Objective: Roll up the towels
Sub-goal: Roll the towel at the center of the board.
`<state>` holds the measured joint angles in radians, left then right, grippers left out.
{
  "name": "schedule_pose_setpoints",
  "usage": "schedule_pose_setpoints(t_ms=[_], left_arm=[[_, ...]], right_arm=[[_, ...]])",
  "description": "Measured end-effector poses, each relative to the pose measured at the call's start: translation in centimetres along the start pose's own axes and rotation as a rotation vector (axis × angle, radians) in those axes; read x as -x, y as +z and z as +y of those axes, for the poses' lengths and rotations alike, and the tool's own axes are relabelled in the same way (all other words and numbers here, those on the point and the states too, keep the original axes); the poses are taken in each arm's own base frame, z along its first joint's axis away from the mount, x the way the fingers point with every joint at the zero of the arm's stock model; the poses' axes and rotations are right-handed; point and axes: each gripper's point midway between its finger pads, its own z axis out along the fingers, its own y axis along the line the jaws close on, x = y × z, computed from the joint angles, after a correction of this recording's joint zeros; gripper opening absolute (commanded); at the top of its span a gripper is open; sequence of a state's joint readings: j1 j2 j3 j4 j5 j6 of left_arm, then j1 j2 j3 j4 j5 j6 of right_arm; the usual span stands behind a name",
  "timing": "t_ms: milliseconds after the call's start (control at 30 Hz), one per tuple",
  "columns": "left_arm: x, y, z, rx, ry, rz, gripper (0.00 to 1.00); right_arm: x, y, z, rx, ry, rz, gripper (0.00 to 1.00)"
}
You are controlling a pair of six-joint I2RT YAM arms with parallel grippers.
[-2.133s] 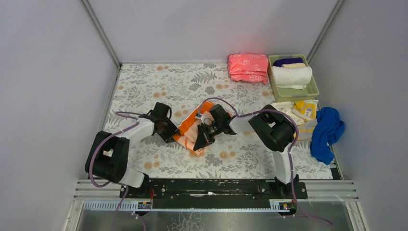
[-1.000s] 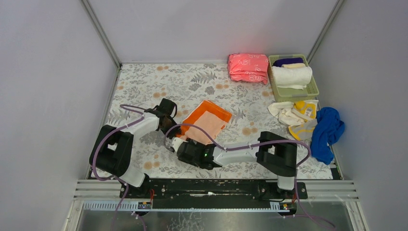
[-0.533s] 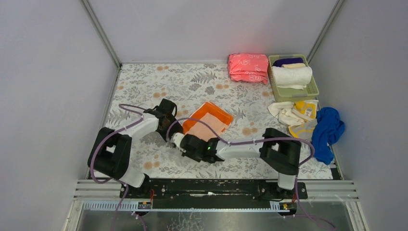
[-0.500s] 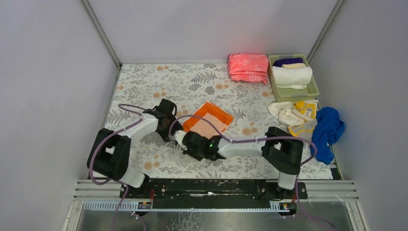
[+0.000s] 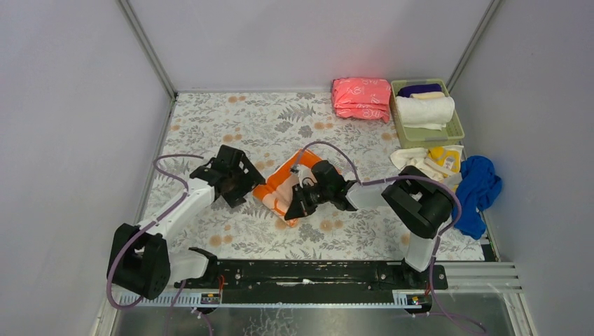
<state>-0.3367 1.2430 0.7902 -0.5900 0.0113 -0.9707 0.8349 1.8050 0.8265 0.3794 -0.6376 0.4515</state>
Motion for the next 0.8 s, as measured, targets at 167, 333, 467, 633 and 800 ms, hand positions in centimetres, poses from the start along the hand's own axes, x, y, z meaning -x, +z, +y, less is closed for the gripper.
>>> schedule_pose_setpoints(t_ms=[167,333,467,633,800], left_arm=[[-1.6,0.4,1.2,0.008,-0.003,0.055,0.86],[-2.5,1.1,1.3,-0.001,-0.005,0.104,0.84],[-2.8,2.3,1.0,-0.004,-0.006,0.131,0.81],[-3.0,4.3,1.2,0.018,-0.008,0.152,0.68],[-3.3,5.7,1.0,0.022,-0.003,0.169,0.65]], right_arm=[[0.0,-0.3,-0.5,0.147,0.223,-0.055,0.01],[-0.2,-0.5,-0.9,0.232,0.382,-0.073,0.02],[-0.1,-0.5,-0.9,0.266,0.437,-0.081,0.03],[0.1,-0.6,-1.1,0.273,0.470,-0.084,0.07],[0.0,-0.7,-1.5,0.230,0.482,-0.083,0.28]])
